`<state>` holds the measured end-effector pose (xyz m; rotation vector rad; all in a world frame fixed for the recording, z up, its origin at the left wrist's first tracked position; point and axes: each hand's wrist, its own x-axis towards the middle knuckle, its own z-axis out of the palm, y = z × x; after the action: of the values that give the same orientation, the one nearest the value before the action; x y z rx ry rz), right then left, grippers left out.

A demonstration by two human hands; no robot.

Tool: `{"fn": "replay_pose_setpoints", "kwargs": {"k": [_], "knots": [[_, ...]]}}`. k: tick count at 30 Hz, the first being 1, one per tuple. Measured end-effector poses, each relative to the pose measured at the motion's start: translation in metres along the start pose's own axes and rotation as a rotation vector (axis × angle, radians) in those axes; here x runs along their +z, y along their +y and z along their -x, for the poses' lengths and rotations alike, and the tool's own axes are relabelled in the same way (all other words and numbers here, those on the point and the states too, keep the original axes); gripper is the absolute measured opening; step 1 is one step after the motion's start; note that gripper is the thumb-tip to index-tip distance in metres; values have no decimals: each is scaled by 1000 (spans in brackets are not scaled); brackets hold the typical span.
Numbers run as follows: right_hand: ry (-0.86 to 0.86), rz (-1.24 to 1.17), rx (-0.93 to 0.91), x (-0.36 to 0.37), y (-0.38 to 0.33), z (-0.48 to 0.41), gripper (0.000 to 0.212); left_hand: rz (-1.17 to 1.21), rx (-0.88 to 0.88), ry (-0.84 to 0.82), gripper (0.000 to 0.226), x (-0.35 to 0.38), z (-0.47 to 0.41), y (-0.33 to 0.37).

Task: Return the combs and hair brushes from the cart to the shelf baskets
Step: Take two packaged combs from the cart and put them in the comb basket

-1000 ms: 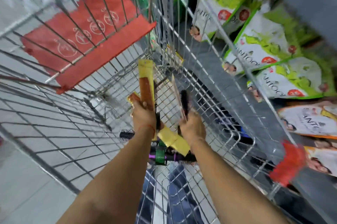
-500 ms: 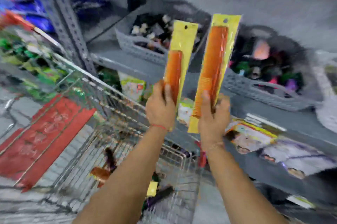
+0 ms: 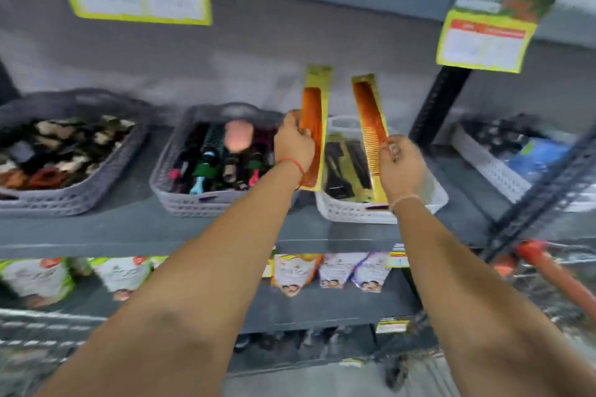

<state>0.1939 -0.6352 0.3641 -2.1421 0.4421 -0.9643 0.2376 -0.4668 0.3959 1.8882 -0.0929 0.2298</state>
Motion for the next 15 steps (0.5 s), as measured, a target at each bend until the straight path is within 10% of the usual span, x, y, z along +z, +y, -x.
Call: {"fn": "replay_pose_setpoints", "kwargs": {"k": [6, 15], "knots": [[-200, 76, 210, -29, 68, -60, 27, -498, 1, -522, 40, 75, -21, -2], [-675, 395, 208, -21, 111, -74, 38, -918, -35, -537, 55, 114, -16, -24]]}}
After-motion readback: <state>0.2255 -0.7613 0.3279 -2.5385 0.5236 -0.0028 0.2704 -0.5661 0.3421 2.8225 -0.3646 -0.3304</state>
